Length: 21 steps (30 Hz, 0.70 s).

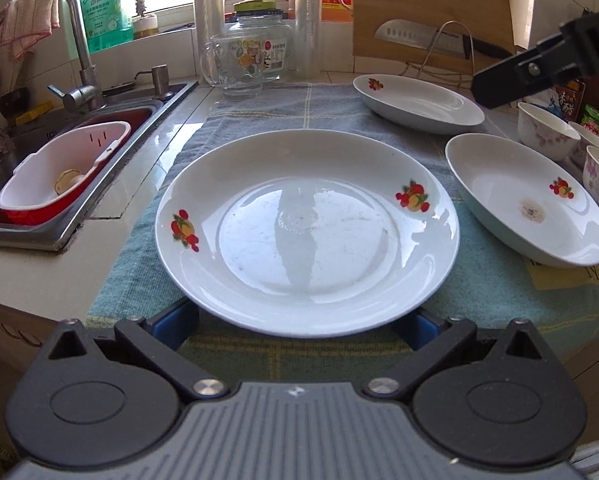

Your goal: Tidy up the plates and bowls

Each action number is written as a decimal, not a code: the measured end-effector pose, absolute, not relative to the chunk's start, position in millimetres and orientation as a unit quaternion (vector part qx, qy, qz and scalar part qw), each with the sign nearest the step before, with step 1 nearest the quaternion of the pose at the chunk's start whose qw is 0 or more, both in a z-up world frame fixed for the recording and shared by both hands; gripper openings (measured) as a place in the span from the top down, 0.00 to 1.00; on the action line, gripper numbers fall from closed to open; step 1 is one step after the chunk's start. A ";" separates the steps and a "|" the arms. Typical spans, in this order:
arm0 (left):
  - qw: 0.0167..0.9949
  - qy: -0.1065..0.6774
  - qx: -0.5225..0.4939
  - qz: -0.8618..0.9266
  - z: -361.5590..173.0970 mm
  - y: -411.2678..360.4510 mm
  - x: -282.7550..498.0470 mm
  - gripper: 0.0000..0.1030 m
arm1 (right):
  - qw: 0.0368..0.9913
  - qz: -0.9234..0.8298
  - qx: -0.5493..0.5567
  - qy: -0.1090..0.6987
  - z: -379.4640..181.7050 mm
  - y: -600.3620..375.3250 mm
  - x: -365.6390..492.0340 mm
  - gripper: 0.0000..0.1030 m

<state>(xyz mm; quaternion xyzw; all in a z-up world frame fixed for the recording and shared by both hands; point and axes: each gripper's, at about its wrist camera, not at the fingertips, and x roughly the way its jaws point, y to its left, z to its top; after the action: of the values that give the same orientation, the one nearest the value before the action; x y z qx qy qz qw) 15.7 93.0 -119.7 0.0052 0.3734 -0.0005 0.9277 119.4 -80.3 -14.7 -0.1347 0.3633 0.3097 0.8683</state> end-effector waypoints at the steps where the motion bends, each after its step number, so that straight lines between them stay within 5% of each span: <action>1: 0.929 0.371 0.006 -0.006 -120.4 93.5 16.4 0.00 | 0.865 0.317 -0.138 0.363 -15.7 -76.4 121.6 0.00; 21: 0.925 0.377 0.022 -0.043 -120.7 104.4 27.3 0.00 | 0.729 0.496 -0.145 0.449 -69.5 -1.0 215.1 0.01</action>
<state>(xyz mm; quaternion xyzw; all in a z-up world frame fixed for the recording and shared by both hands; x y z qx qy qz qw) 27.3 104.4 -120.7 0.0219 0.3766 -0.0429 0.9251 215.1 -1.0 -69.5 -0.1449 0.4494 0.4963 0.7285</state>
